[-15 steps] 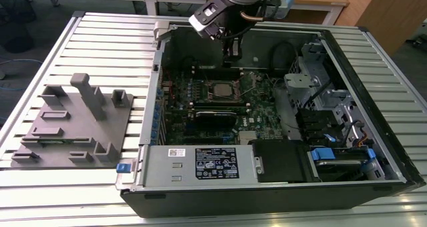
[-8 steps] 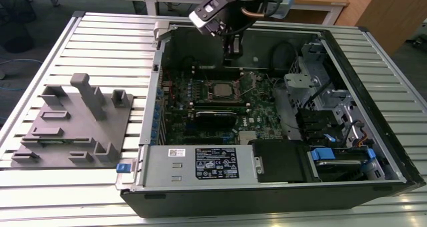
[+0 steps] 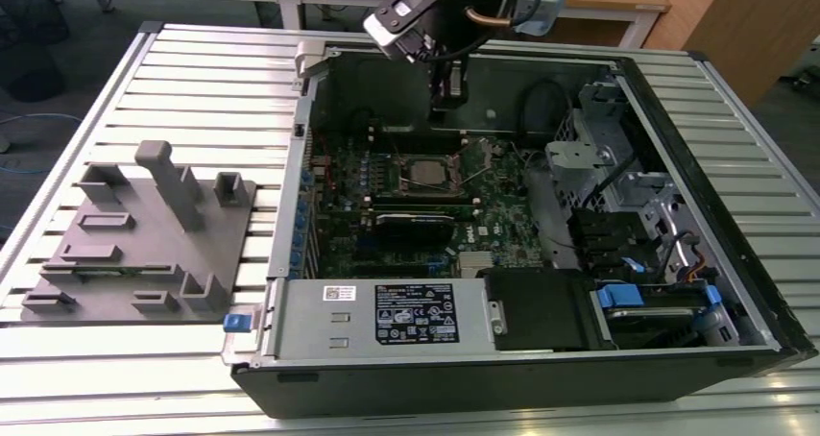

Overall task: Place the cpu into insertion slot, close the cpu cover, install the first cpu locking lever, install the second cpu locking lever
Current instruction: 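Close the cpu cover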

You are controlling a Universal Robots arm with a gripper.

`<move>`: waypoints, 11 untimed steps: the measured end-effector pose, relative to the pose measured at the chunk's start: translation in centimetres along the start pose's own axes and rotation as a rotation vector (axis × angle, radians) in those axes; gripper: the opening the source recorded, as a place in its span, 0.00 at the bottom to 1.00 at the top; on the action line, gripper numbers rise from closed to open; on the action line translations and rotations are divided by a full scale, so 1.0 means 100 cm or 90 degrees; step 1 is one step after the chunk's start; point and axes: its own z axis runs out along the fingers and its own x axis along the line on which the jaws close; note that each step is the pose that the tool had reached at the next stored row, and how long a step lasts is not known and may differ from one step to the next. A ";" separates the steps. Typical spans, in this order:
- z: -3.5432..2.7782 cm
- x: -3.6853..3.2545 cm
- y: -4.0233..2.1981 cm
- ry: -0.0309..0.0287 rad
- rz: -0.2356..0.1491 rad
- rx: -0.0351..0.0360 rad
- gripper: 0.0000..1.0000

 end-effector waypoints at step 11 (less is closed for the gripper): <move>-0.0097 0.0004 0.0007 0.0000 0.000 0.0021 0.11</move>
